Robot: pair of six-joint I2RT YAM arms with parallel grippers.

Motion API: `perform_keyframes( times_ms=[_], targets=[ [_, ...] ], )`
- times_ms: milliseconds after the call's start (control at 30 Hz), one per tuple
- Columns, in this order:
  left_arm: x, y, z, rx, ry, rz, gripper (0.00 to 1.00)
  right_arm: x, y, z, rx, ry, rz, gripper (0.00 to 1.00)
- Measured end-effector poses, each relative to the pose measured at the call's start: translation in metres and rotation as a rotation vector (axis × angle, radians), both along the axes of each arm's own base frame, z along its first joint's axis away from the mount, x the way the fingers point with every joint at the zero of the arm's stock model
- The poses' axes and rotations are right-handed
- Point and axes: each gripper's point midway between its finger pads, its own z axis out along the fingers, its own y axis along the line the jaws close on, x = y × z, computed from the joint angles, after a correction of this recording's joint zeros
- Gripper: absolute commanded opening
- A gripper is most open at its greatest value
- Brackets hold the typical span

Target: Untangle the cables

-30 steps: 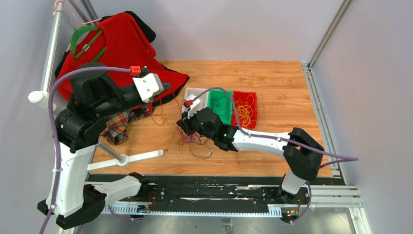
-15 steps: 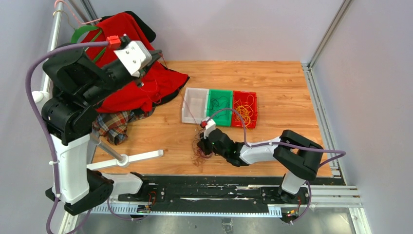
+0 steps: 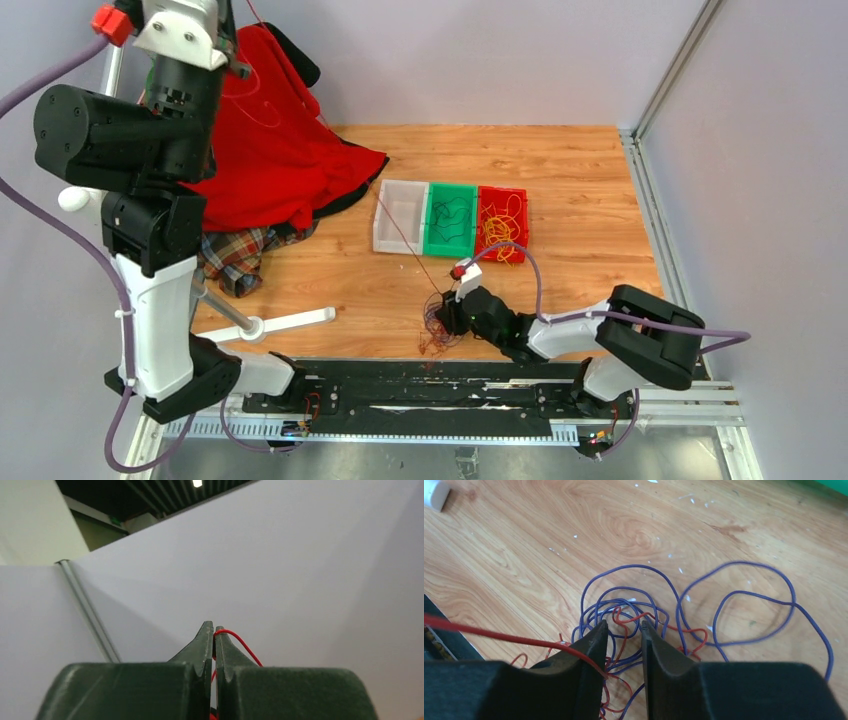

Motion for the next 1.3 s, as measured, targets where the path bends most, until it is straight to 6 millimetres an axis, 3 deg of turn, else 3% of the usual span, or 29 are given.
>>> perform_keyframes(
  times_ms=[167,300,467,600,733,933,1133,1300],
  targets=[
    [-0.004,0.026,0.042,-0.130,-0.154,0.118,0.01,-0.002,-0.015,0.000,0.002,-0.008,-0.031,0.34],
    [-0.020,0.047,0.074,-0.224,-0.286,0.183,0.01,-0.005,-0.027,-0.004,-0.014,-0.011,-0.050,0.35],
    [-0.041,0.064,0.093,-0.306,-0.381,0.206,0.01,-0.007,-0.039,-0.004,-0.014,-0.018,-0.072,0.37],
    [-0.035,0.056,0.067,-0.265,-0.302,0.168,0.01,-0.008,-0.049,0.003,-0.016,-0.032,-0.094,0.34],
    [-0.018,0.029,0.021,-0.149,-0.161,0.085,0.01,-0.005,-0.053,0.022,0.010,-0.065,-0.109,0.34],
    [0.011,-0.003,-0.041,-0.017,-0.003,0.011,0.01,0.002,-0.051,0.053,0.020,-0.114,-0.116,0.60],
    [0.039,-0.024,-0.074,0.050,0.076,-0.014,0.01,0.007,-0.048,0.094,0.064,-0.170,-0.116,0.63],
    [0.040,-0.036,-0.079,0.046,0.091,-0.079,0.01,0.019,-0.033,0.136,0.101,-0.235,-0.114,0.63]
  ],
)
